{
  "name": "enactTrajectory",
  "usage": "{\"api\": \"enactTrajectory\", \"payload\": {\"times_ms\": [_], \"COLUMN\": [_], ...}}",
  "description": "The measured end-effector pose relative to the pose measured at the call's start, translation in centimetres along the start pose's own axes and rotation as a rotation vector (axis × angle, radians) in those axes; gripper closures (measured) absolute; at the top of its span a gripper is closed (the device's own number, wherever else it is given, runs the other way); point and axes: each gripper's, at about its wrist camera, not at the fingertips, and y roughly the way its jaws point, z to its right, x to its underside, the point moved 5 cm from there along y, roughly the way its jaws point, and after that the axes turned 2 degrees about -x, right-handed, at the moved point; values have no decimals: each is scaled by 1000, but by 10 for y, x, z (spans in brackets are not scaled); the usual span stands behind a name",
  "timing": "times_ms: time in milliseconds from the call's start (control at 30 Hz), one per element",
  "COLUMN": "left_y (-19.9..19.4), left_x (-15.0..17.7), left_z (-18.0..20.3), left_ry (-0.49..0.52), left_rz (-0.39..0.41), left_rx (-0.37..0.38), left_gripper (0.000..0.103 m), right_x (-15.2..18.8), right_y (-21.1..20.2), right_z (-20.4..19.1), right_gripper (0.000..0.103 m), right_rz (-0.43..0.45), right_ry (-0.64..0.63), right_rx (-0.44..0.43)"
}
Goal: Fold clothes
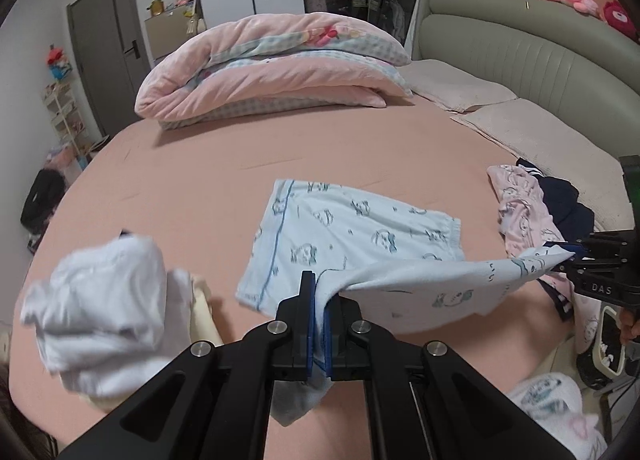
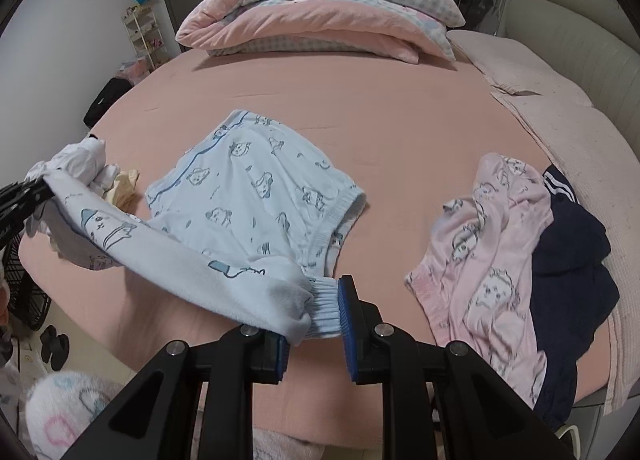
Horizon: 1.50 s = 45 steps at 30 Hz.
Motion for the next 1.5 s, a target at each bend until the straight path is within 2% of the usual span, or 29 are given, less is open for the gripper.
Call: {"api": "enactTrajectory", "payload": {"times_ms": [600,867,1200,1333,1500], "left_y": [113,172,252,278,299], "left_x": [-69,-90,-108,-105,-98], "left_z": [-20,-3,17,27,31], "left_ry": [78,212,261,311,302], "left_rz": [-65,-116,-267,-322,-397], "left_rx": [55,41,99,74,66], "left_gripper": [101,101,100,100,100], "right_x": [-51,-63,-69,-69,-70], "right_y": [68,105,135,145,154], "right_z": [17,35,61,67,74], "right_gripper": [84,84,84,84,83], "right_rz": [-55,-87,-132,-150,-174], "right_ry": [97,179,269,281,310], "right_rx": [-4,-19,-44,-42,-39]}}
